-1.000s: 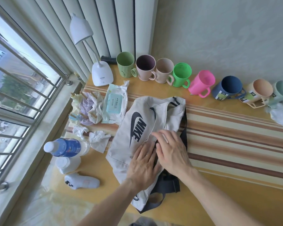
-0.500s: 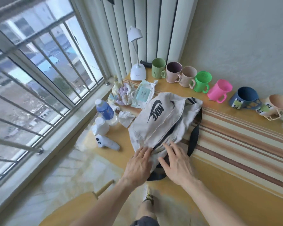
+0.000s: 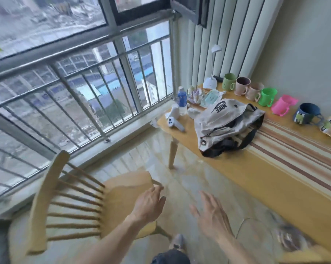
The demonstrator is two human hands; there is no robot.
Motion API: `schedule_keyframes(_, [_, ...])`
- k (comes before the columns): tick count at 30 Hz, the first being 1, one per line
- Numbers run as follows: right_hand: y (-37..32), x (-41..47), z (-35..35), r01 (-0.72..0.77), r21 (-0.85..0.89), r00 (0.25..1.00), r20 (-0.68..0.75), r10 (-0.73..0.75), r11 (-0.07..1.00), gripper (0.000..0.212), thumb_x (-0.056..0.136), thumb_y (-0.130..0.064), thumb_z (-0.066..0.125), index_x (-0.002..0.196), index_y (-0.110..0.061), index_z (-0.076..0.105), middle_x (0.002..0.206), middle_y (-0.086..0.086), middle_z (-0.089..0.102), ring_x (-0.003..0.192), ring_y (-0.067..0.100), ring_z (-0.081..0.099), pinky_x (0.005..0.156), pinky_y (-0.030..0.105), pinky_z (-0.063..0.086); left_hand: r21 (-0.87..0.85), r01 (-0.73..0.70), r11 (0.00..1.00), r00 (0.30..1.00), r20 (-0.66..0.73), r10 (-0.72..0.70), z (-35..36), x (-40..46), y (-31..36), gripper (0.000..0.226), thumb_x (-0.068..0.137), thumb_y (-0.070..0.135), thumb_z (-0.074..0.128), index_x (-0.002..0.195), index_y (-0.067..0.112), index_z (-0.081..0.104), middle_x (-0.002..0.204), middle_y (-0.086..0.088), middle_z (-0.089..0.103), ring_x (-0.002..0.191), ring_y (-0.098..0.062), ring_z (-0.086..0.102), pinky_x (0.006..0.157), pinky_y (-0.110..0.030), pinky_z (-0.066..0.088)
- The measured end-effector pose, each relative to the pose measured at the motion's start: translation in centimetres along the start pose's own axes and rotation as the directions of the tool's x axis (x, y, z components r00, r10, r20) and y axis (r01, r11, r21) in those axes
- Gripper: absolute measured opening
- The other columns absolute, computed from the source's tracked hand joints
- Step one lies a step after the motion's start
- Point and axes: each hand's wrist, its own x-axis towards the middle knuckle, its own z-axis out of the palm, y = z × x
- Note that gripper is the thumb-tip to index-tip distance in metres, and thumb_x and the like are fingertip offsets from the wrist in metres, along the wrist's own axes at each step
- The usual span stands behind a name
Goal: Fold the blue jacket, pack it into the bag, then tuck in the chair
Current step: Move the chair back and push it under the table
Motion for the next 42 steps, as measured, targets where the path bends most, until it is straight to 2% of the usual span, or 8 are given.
schedule_keyframes(6, [-5.2,-5.1,4.9,0.068,0.038,0.997,0.032,-0.069,0.997,0.06,0.097,-0.056,0.043,0.151,-0.03,0.035,0.155,-0.008,0.04,0.139,0.019,0.039,0.109,0.032,0.039,0.009,0.151,0.989,0.987,-0.057,-0.15,-1.4,-8.5,-5.8,0.047,0.103,0.044,0.038,0.144,0.023,0.045,0.141,-0.005,0.058,0.128,-0.029,0.054,0.103,-0.041,0.045])
schedule_keyframes(10, [-10.9,-6.6,9.5,0.145,0.036,0.984,0.1,-0.148,0.989,0.061,0.098,-0.057,0.042,0.152,-0.03,0.034,0.156,-0.006,0.04,0.139,0.021,0.04,0.108,0.034,0.039,-0.014,0.225,0.974,0.967,-0.119,-0.225,-2.9,-13.3,-11.0,0.046,0.102,0.044,0.04,0.142,0.023,0.047,0.139,-0.006,0.059,0.126,-0.028,0.056,0.102,-0.04,0.045])
schedule_keyframes(18, [-26.1,-10.4,22.4,0.217,0.057,0.951,0.215,-0.224,0.975,0.061,0.099,-0.053,0.043,0.154,-0.031,0.029,0.156,-0.008,0.037,0.14,0.019,0.039,0.109,0.034,0.035,-0.045,0.293,0.955,0.928,-0.226,-0.296,-5.7,-22.5,-27.6,0.037,0.101,0.04,0.04,0.132,0.024,0.051,0.126,-0.004,0.06,0.117,-0.028,0.057,0.096,-0.043,0.048])
schedule_keyframes(23, [-35.8,-13.2,30.0,0.133,0.105,0.964,0.216,-0.153,0.986,0.066,0.098,-0.054,0.046,0.155,-0.027,0.028,0.157,-0.005,0.038,0.142,0.02,0.037,0.112,0.034,0.033,-0.071,0.258,0.964,0.931,-0.247,-0.267,-8.6,-26.4,-37.8,0.043,0.102,0.04,0.039,0.14,0.026,0.05,0.139,-0.005,0.056,0.127,-0.027,0.051,0.103,-0.041,0.043])
schedule_keyframes(29, [-44.9,-14.0,34.0,0.086,0.124,0.975,0.194,-0.109,0.989,0.066,0.097,-0.055,0.041,0.154,-0.026,0.027,0.153,-0.004,0.041,0.138,0.022,0.041,0.111,0.036,0.036,-0.078,0.194,0.978,0.946,-0.248,-0.207,-13.4,-27.1,-44.3,0.041,0.102,0.038,0.041,0.14,0.027,0.052,0.142,0.0,0.056,0.128,-0.023,0.051,0.103,-0.037,0.042])
schedule_keyframes(33, [-47.7,-11.8,34.9,0.063,0.13,0.982,0.168,-0.085,0.989,0.065,0.099,-0.054,0.038,0.157,-0.03,0.02,0.158,-0.004,0.034,0.143,0.022,0.037,0.113,0.035,0.034,-0.066,0.128,0.99,0.959,-0.246,-0.14,-15.8,-24.6,-46.7,0.041,0.102,0.039,0.04,0.141,0.031,0.05,0.143,0.003,0.054,0.131,-0.02,0.049,0.106,-0.034,0.04])
schedule_keyframes(37, [-49.3,-7.6,36.6,0.011,0.154,0.992,0.125,-0.031,0.988,0.064,0.102,-0.051,0.033,0.159,-0.03,0.012,0.162,-0.004,0.027,0.145,0.02,0.031,0.115,0.034,0.03,0.02,0.058,0.998,0.986,-0.161,-0.054,-17.2,-20.7,-48.5,0.043,0.102,0.042,0.036,0.143,0.034,0.047,0.147,0.002,0.051,0.131,-0.022,0.049,0.106,-0.037,0.042])
schedule_keyframes(42, [-52.3,-0.1,39.9,-0.109,0.207,0.992,0.078,0.094,0.972,0.064,0.103,-0.045,0.033,0.161,-0.028,0.01,0.159,0.002,0.035,0.141,0.025,0.04,0.113,0.039,0.035,0.137,-0.054,0.989,0.997,-0.042,0.06,-19.3,-14.6,-50.6,0.044,0.103,0.041,0.036,0.145,0.034,0.044,0.152,-0.002,0.046,0.136,-0.025,0.044,0.104,-0.039,0.044])
